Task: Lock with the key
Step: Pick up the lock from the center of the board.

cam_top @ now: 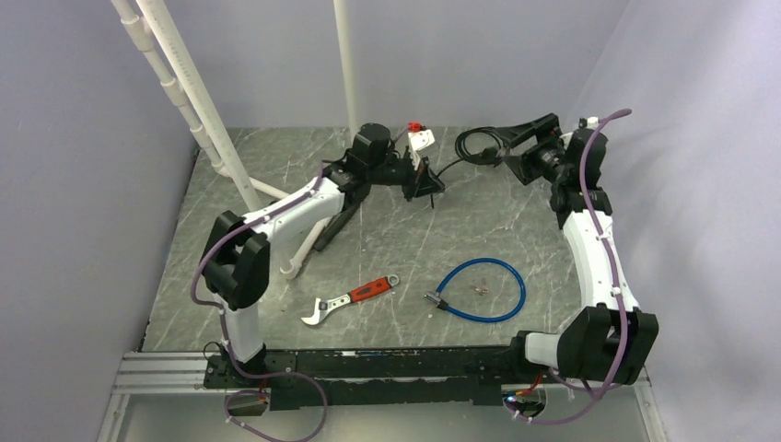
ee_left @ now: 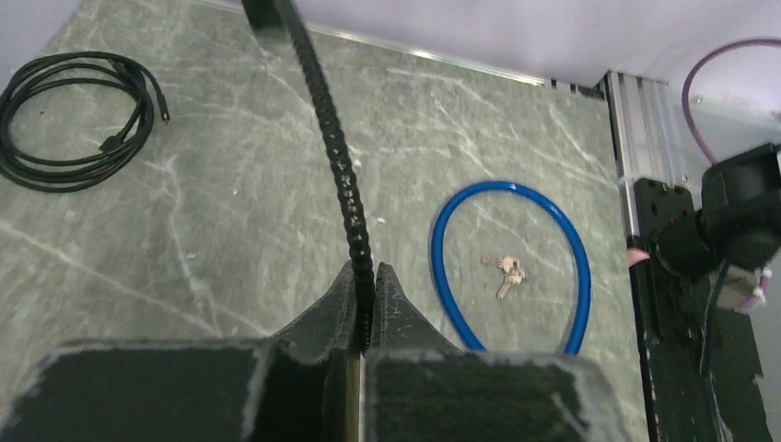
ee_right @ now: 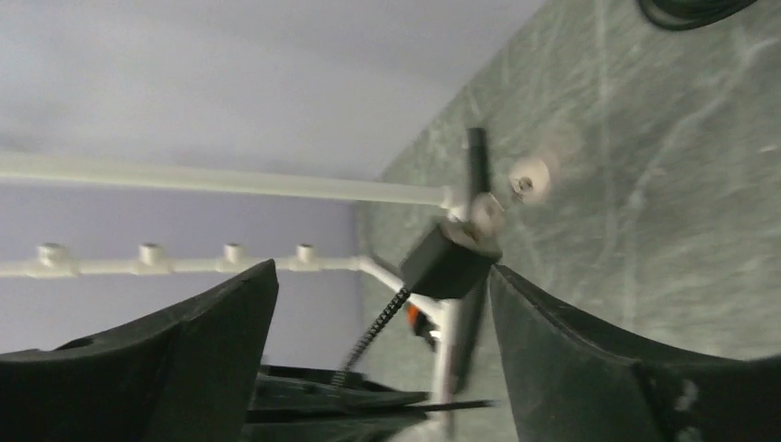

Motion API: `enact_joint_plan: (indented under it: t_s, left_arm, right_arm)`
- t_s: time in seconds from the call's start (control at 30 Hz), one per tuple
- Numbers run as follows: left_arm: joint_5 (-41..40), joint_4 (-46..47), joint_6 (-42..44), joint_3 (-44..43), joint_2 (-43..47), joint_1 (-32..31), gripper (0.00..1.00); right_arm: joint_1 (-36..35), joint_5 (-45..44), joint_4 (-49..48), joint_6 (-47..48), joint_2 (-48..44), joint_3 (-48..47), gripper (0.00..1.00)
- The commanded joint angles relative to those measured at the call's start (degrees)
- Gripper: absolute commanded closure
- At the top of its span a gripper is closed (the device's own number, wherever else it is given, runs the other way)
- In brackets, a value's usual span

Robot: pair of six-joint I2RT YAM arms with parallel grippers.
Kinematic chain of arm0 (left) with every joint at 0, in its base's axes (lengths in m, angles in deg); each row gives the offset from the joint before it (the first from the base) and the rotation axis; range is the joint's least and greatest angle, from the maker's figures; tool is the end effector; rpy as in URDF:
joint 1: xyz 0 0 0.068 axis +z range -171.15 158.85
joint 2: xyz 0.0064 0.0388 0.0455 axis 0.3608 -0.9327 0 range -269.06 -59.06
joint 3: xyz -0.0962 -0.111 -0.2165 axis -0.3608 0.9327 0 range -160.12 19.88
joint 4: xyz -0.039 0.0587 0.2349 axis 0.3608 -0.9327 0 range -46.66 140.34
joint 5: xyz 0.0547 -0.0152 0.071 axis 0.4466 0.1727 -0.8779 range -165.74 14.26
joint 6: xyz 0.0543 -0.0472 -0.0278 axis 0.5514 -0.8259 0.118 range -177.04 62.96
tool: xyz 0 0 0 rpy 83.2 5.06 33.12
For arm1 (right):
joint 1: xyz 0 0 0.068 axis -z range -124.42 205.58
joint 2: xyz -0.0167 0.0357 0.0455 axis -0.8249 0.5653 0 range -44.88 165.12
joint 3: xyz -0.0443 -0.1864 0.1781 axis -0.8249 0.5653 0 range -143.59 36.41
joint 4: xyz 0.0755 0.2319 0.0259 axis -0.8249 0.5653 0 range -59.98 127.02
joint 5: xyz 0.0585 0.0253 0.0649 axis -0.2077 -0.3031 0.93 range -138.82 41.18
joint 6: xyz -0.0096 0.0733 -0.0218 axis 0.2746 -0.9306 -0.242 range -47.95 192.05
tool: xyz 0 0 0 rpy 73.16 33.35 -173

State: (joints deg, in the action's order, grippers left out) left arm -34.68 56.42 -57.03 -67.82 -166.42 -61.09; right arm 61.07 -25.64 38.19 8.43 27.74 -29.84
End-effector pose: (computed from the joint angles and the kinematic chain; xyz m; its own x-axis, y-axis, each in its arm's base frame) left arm 0.3172 -0.3219 0.3054 -0.1797 0.1506 -0.9721 0.9737 0.1681 -0.1540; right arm 0.3086 -0.0038 0.3552 -0.3719 0.8631 -0.3417 0.0943 0.4013 0.9111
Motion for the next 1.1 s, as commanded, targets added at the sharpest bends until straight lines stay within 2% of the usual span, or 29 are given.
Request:
enact_joint_plan:
  t_s: [0.0,0.07,0.17,0.27,0.37,0.47,0.53,0.67,0.83,0.97,1.07]
  left_arm:
    - [4.29,-12.78,8.51,-3.98,6.67,0.68,1.0]
    - [5.67,-16.73,11.11,-4.66,7.57,0.72,1.0]
    - [8.07,-21.74,14.27,-6.18,8.16,0.74,1.0]
    - [10.93,-27.51,17.74,-8.88,7.97,0.76,1.0]
    - [12.34,-32.05,22.04,-10.75,7.89,0.75,1.0]
    - [13.69,-34.49,25.17,-11.77,7.98,0.79,1.0]
    - [14.95,-35.45,25.74,-12.44,7.68,0.77,1.0]
    - [16.73,-38.04,27.99,-14.32,7.12,0.76,1.0]
    - [17.79,-40.74,30.73,-14.34,7.58,0.83,1.0]
    - [19.2,-40.66,30.79,-13.75,7.75,0.8,1.0]
    - [19.8,-40.37,30.84,-13.75,8.02,0.79,1.0]
  right_arm:
    - [6.72,15.31,-1.79,11.12,-1.97,3.59,0.04]
    - [9.78,21.76,1.22,14.92,-2.29,5.14,0.01]
    - [13.57,29.21,3.81,25.84,-3.65,6.05,0.01]
    - [13.91,35.76,13.36,47.28,-3.53,1.65,0.0]
    - [13.17,35.86,26.32,66.68,-2.01,-3.57,0.0]
    - [13.05,33.38,35.84,77.51,0.58,-7.69,0.0]
    - [13.03,32.2,39.84,80.93,2.03,-10.76,0.0]
    - [12.91,32.45,40.99,84.12,1.43,-13.59,0.0]
    - [9.61,40.29,55.27,102.76,3.5,-19.79,0.0]
    - [4.82,40.52,57.75,106.05,4.26,-21.37,0.01]
    - [1.38,40.76,60.47,114.34,3.88,-20.87,0.09]
